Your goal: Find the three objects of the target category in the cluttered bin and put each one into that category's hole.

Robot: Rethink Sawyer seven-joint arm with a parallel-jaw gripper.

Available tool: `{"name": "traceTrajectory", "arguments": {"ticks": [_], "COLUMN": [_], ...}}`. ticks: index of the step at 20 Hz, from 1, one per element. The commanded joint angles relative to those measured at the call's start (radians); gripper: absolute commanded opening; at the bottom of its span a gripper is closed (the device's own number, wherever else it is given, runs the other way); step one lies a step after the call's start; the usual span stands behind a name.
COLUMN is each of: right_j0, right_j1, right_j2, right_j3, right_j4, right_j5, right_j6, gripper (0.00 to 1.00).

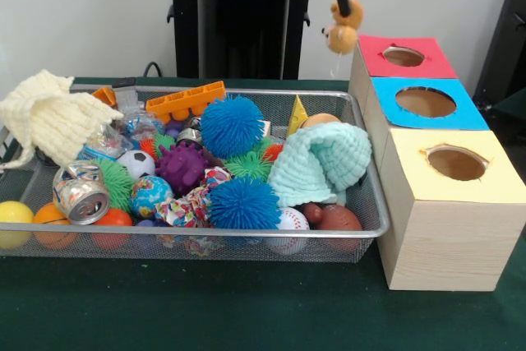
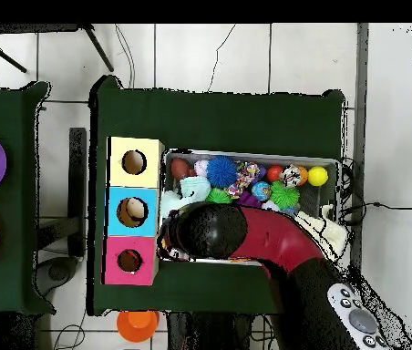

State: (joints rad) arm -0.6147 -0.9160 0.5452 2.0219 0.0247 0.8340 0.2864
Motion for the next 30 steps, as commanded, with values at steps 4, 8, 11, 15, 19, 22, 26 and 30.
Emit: {"name": "traceTrajectory", "arguments": {"ticks": [4, 8, 11, 15, 19, 22, 26, 30], "right_j0": [0.099, 0.14, 0.171, 0.202, 0.224, 0.235, 0.248, 0.261], "right_j1": [0.113, 0.172, 0.187, 0.19, 0.185, 0.18, 0.165, 0.152], "right_j2": [-0.027, -0.065, -0.107, -0.148, -0.184, -0.202, -0.215, -0.223], "right_j3": [0.03, 0.006, -0.012, -0.018, -0.011, -0.004, 0.006, 0.013], "right_j4": [0.05, 0.043, 0.047, 0.049, 0.043, 0.042, 0.052, 0.071], "right_j5": [-0.167, -0.21, -0.16, -0.118, -0.095, -0.085, -0.076, -0.072], "right_j6": [0.322, 0.339, 0.359, 0.367, 0.364, 0.36, 0.355, 0.355], "gripper": [0.0, 0.0, 0.0, 0.0, 0.0, 0.0, 0.0, 0.0]}}
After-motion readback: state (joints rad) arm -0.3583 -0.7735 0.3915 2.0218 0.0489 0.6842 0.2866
